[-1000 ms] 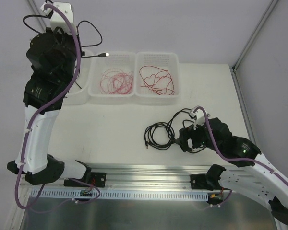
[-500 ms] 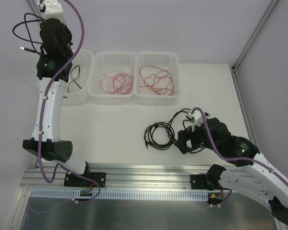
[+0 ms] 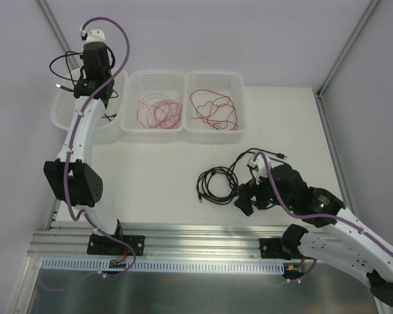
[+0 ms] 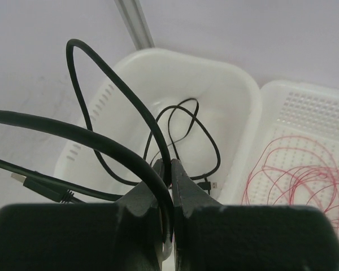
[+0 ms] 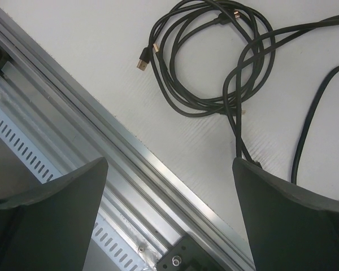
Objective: Untangle the cables
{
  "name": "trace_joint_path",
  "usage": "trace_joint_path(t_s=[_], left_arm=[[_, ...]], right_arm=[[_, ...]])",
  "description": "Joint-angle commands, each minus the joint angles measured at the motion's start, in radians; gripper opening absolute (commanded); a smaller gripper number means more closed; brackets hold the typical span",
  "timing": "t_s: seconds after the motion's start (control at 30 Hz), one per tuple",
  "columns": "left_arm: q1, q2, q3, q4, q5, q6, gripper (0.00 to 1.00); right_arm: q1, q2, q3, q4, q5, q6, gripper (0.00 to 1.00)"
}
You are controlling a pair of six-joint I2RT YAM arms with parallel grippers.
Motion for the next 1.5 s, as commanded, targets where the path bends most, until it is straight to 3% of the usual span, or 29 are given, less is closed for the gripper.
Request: trace_joint_path(t_s=[0.0, 0.2, 0.3, 0.43, 0.5, 0.53, 0.67, 0.87, 1.07, 1.2, 1.27, 1.47], left_arm=[[0.037, 0.026, -0.043, 0.064, 0.023, -0.037, 0.00], [0.105, 0.102, -0.077, 0.081, 0.156, -0.051, 0.02], [0.133, 0.142, -0.078, 0.079, 0.251, -0.065, 0.13], [0.165, 0.188, -0.101, 0.072, 0.297, -0.077, 0.40], [0.174, 0.194, -0.121, 0.072, 0.297, -0.078, 0.60], [0.182, 0.194, -0.127, 0.072, 0.299, -0.113, 0.75], [0.182, 0.159, -0.150, 0.073, 0.290, -0.126, 0.97], [0.183, 0.029, -0.183, 0.072, 0.340, -0.163, 0.99], [0.143, -0.244, -0.405, 0.069, 0.546, -0.295, 0.99], [0.053, -0.469, -0.642, 0.061, 0.610, -0.337, 0.99], [-0.048, -0.534, -0.749, 0.058, 0.638, -0.359, 0.99], [-0.266, -0.709, -0.964, 0.033, 0.766, -0.434, 0.99]], right_arm=[[0.002, -0.002, -0.003, 0.035, -0.028, -0.002, 0.98], [0.001, 0.003, -0.003, 0.037, -0.034, -0.002, 0.98], [0.002, 0.012, 0.001, 0.040, -0.034, 0.000, 0.98], [0.002, 0.024, 0.004, 0.041, -0.037, 0.003, 0.98], [0.002, 0.026, 0.004, 0.040, -0.037, 0.001, 0.98], [0.004, 0.027, 0.005, 0.038, -0.036, 0.003, 0.98], [0.002, 0.031, 0.013, 0.029, -0.025, 0.001, 0.98], [0.001, 0.050, 0.020, -0.008, 0.078, 0.050, 1.00], [-0.041, 0.115, 0.031, -0.094, 0.221, 0.219, 0.97], [-0.082, 0.130, 0.002, -0.057, 0.198, 0.222, 0.97], [-0.099, 0.142, -0.022, -0.022, 0.161, 0.217, 0.99], [-0.171, 0.228, -0.079, 0.070, 0.084, 0.202, 0.88]])
